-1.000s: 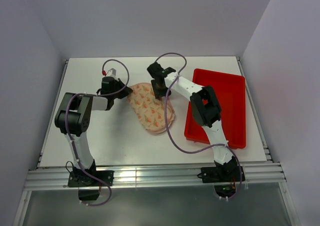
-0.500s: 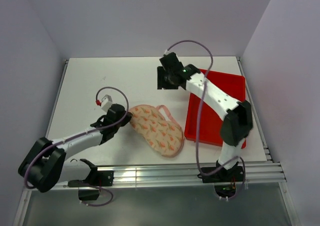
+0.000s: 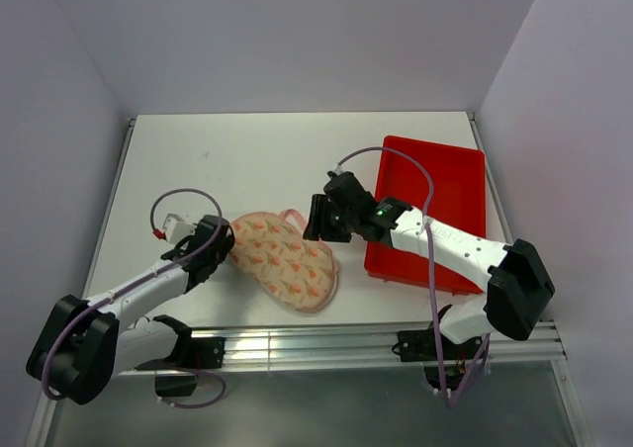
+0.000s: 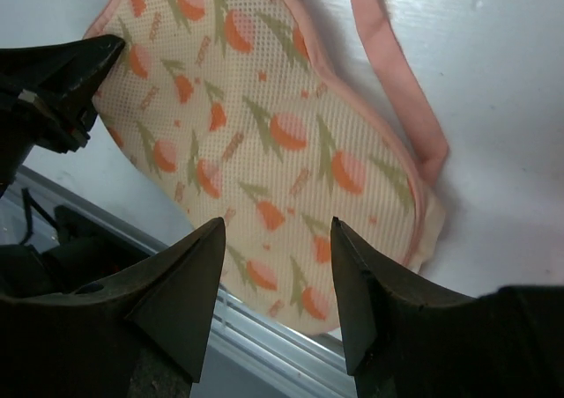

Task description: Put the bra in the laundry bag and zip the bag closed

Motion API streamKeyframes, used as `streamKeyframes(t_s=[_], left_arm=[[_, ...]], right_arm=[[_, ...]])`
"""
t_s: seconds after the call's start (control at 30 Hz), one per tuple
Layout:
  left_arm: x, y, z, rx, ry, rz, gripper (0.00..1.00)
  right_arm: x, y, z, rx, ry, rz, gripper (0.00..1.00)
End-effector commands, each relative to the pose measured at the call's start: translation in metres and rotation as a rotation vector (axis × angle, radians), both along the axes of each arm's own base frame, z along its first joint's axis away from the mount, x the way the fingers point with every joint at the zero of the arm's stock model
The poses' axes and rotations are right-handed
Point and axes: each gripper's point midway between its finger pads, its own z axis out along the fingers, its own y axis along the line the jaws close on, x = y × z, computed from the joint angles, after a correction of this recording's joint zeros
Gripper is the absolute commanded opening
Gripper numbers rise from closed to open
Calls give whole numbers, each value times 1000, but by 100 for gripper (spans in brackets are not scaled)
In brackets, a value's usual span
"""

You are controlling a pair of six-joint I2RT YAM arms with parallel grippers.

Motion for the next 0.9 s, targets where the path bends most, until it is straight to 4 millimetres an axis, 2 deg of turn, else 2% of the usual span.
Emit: streamKeyframes(t_s=[0.0,0.1,0.23,0.33,0.6,0.73,0.77,0.87], left_arm=[[17,23,16,-65,-42,172,0],[19,28,19,-198,-82,255,0],[6,31,22,-319,-136,293,0],[-6,32,17,-334,-136,277,0],[-30,25,-16,-378,-84,234,0],[-30,24,-19,-372,-89,215,0],[-29,23,-18,-372,-90,209,0],[-28,21,-19,-369,-83,197,0]], right_arm=[[13,29,34,119,-66,-26,59],[6,42,28,178,-36,-38,59],[-5,51,20,245,7,-37,59],[-20,60,16,311,40,-26,59],[-63,92,2,550,187,-67,62],[-92,114,6,593,241,-43,66],[-93,118,7,595,245,-47,67],[-98,126,-11,573,286,-78,68]])
